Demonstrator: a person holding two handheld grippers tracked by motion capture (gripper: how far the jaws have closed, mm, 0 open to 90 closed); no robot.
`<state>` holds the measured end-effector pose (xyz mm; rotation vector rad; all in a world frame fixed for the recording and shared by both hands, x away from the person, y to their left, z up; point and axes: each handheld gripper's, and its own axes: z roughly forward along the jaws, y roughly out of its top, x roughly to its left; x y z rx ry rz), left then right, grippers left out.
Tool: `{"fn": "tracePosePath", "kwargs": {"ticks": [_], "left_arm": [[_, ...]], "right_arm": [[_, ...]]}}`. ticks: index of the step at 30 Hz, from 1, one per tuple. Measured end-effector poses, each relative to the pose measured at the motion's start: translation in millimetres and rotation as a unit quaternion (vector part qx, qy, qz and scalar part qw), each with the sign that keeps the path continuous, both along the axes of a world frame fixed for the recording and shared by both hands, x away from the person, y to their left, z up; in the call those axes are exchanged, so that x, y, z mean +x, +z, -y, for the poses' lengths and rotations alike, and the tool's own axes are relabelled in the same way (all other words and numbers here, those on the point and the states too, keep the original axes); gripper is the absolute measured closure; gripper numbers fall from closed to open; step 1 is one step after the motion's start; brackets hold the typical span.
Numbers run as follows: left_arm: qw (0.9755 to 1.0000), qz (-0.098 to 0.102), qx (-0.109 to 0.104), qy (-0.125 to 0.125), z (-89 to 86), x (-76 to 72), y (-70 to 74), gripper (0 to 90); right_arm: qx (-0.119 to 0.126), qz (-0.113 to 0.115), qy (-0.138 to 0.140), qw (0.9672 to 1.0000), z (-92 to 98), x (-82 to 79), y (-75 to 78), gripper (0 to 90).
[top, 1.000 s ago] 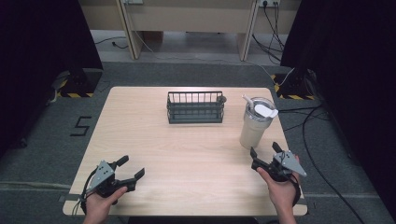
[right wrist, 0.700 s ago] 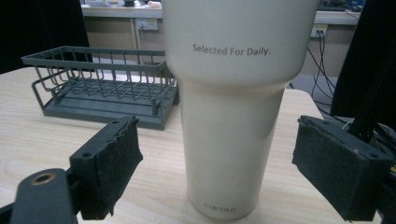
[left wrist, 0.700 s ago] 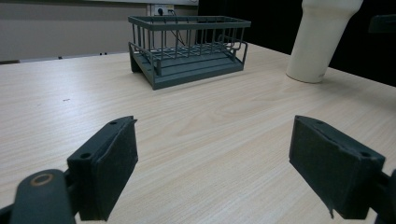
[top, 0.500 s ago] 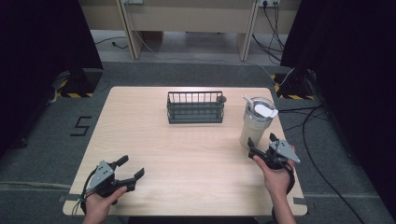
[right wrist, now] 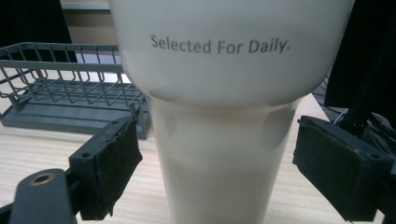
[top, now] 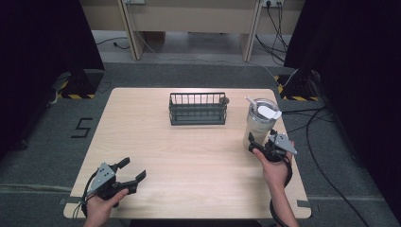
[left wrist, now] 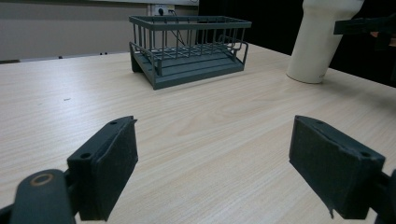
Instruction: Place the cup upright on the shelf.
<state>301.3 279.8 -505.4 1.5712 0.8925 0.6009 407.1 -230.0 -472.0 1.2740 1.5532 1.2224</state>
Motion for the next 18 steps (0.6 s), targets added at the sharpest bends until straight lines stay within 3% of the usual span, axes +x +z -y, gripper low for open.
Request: {"fn": "tracePosePath", "kwargs": {"ticks": [18], "left_arm": [[1.0000, -0.001, 0.001, -0.001, 0.2, 0.5, -0.4, 14.7]], "right_arm": [[0.012, 0.003, -0.007, 0.9999, -2.6, 20.8, -4.8, 10.5]]}}
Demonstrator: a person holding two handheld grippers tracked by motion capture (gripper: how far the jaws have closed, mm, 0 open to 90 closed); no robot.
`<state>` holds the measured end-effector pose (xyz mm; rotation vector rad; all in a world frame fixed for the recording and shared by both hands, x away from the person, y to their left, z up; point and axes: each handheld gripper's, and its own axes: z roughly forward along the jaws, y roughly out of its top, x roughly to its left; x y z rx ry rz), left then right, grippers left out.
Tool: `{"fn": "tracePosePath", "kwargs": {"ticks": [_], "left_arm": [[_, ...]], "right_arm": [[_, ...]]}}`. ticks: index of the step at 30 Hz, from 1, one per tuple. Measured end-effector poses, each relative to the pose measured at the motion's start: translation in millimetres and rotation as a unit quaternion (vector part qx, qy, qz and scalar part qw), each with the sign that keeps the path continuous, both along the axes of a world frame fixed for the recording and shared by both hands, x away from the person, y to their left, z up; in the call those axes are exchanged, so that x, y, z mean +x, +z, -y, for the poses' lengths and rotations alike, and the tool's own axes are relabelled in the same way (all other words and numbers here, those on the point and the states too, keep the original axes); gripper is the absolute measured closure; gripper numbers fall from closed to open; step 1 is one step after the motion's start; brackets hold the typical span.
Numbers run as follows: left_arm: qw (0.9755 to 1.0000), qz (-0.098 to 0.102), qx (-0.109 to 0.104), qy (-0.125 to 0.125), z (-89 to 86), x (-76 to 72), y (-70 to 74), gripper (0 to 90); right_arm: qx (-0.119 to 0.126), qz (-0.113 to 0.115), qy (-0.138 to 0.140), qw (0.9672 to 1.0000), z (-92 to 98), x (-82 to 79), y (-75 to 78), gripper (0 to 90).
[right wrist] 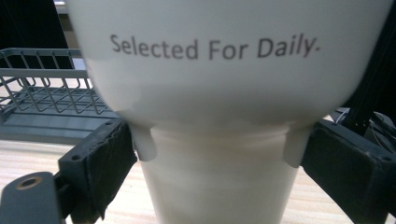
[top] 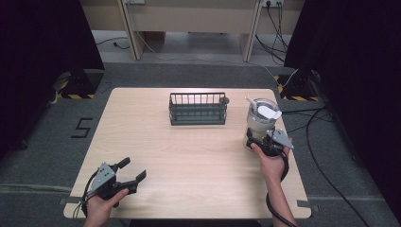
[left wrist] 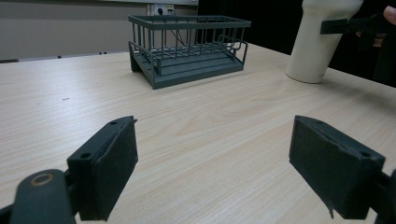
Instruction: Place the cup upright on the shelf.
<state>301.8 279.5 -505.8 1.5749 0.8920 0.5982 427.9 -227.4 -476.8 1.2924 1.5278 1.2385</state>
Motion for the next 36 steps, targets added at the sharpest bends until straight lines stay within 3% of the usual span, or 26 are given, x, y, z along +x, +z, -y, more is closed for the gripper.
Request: {"fn": "tracePosePath", "kwargs": {"ticks": [13, 26, 36], "left_arm": [[1.0000, 0.001, 0.000, -0.001, -0.3, 0.1, 0.3, 14.7], [1.0000, 0.003, 0.000, -0.004, 0.7, -0.6, 1.1, 14.8], [1.0000, 0.002, 0.000, -0.005, 1.6, 0.3, 0.6, 14.8]], "right_arm": [[-0.012, 0.012, -0.002, 0.9999, -4.1, 14.6, -6.4, 5.4], [-0.014, 0.022, -0.008, 0.9996, -4.1, 18.8, -7.5, 9.8], [-0.014, 0.014, -0.006, 0.9998, -2.8, 19.8, -4.8, 10.2]]}}
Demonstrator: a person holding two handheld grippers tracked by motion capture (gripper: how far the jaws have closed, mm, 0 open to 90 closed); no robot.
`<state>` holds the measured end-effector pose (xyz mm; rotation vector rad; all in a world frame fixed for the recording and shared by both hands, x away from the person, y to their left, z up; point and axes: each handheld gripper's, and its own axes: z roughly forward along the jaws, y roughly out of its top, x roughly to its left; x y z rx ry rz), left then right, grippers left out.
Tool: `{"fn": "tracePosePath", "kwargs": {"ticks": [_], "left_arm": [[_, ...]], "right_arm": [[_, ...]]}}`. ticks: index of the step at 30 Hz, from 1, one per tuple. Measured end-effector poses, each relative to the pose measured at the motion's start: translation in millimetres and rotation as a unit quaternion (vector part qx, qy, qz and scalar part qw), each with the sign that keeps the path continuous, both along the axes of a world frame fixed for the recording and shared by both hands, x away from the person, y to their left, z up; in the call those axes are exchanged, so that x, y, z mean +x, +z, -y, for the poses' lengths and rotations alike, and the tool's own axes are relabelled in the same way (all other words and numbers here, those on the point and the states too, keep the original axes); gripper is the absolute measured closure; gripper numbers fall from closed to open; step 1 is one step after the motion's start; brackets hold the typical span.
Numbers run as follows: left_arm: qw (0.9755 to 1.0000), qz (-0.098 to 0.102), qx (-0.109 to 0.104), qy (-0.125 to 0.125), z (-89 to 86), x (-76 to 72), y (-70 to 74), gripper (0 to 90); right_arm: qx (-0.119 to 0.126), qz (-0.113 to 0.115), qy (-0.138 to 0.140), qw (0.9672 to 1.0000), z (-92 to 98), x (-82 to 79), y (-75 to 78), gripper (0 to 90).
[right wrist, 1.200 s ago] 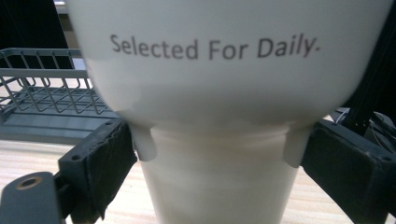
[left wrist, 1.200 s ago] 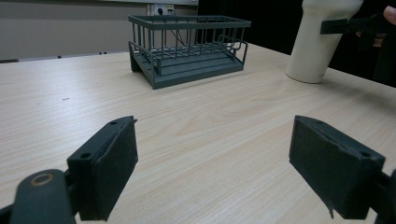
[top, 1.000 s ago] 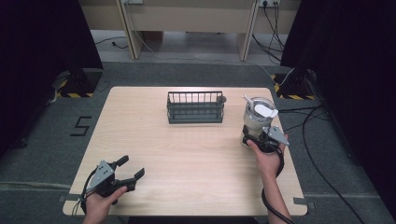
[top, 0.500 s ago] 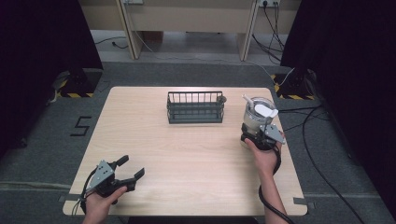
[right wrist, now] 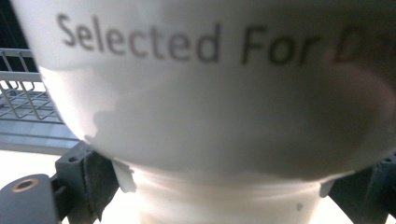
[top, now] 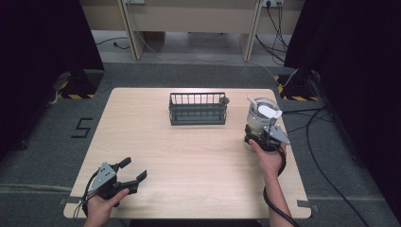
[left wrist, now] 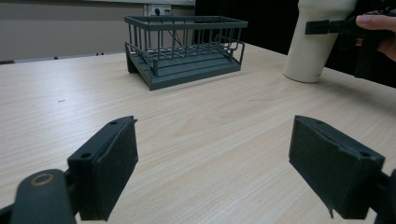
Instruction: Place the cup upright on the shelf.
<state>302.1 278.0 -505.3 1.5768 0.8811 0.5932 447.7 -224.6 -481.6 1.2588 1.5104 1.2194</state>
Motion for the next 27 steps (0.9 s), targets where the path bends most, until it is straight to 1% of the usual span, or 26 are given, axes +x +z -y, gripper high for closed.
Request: {"fn": "tracePosePath", "kwargs": {"ticks": [6, 17, 20, 22, 27], "left_arm": [[1.0000, -0.001, -0.001, 0.001, -1.3, 0.2, -0.1, 14.8], [1.0000, -0.001, -0.002, 0.002, -1.1, 0.3, -0.3, 14.8], [1.0000, -0.001, -0.002, 0.002, -1.1, 0.3, -0.4, 14.8], [1.0000, -0.002, -0.002, 0.002, -1.1, 0.4, -0.5, 14.8], [1.0000, -0.002, -0.003, 0.002, -0.5, 0.7, -0.8, 14.8]], "right_arm": [[0.008, -0.004, -0.009, 0.9999, -1.3, 2.5, 1.3, 10.2], [0.001, -0.005, -0.011, 0.9999, -2.6, 5.4, 2.7, 10.3], [0.006, -0.003, -0.018, 0.9998, -1.2, 5.9, 4.0, 10.3], [0.004, -0.001, -0.018, 0.9998, -0.6, 6.0, 4.8, 10.3], [0.006, 0.007, -0.018, 0.9998, -0.5, 5.9, 12.2, 10.3]]}}
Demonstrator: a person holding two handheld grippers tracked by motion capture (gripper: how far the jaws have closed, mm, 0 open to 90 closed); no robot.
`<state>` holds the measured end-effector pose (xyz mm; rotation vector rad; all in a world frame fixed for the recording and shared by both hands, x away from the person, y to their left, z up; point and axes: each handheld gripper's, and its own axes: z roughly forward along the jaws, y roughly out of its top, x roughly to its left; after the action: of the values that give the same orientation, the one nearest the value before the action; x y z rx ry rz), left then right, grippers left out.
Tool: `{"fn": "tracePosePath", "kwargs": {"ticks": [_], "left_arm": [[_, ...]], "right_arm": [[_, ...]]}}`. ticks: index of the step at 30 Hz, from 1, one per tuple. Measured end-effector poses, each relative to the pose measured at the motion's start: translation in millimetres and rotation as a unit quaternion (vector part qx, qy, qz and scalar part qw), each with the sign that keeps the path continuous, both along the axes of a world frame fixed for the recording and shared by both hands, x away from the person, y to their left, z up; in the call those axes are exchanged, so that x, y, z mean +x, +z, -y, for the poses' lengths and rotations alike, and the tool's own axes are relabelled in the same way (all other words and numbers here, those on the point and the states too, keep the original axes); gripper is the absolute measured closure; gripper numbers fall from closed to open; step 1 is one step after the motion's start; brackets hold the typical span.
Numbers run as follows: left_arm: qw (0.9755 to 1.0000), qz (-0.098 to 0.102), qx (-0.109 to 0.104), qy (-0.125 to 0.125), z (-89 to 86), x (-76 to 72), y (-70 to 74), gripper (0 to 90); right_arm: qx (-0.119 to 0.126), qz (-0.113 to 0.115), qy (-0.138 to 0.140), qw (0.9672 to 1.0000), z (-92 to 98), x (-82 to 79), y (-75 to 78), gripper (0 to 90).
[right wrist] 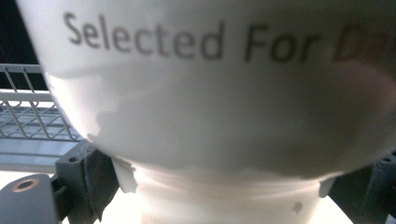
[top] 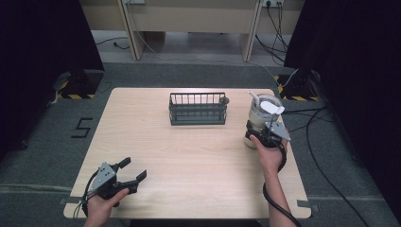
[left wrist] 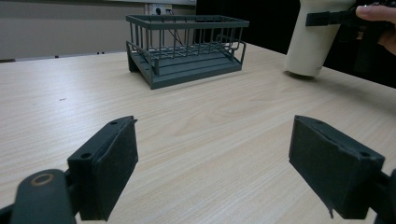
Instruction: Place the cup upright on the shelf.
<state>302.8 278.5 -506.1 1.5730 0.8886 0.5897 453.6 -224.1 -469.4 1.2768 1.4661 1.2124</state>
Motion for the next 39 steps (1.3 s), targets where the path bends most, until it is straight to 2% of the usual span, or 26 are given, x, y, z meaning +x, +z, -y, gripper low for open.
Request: {"fn": "tracePosePath", "kwargs": {"ticks": [11, 17, 21, 39], "left_arm": [[1.0000, -0.001, -0.001, 0.002, -0.5, -0.2, 0.0, 14.8], [1.0000, 0.000, -0.003, 0.002, -1.0, -0.3, 0.3, 14.8], [1.0000, 0.000, -0.003, 0.001, -1.1, -0.3, 0.6, 14.8], [1.0000, 0.003, -0.004, -0.001, -0.8, -0.7, 1.4, 14.9]], "right_arm": [[0.003, 0.003, 0.008, 1.0000, -6.1, 5.3, 11.1, 10.3], [0.009, 0.004, 0.012, 0.9999, -10.2, 8.9, 22.2, 10.3], [0.003, 0.013, 0.017, 0.9998, -14.0, 12.3, 31.4, 10.3], [0.005, 0.025, 0.029, 0.9993, -29.4, 26.5, 58.1, 10.3]]}}
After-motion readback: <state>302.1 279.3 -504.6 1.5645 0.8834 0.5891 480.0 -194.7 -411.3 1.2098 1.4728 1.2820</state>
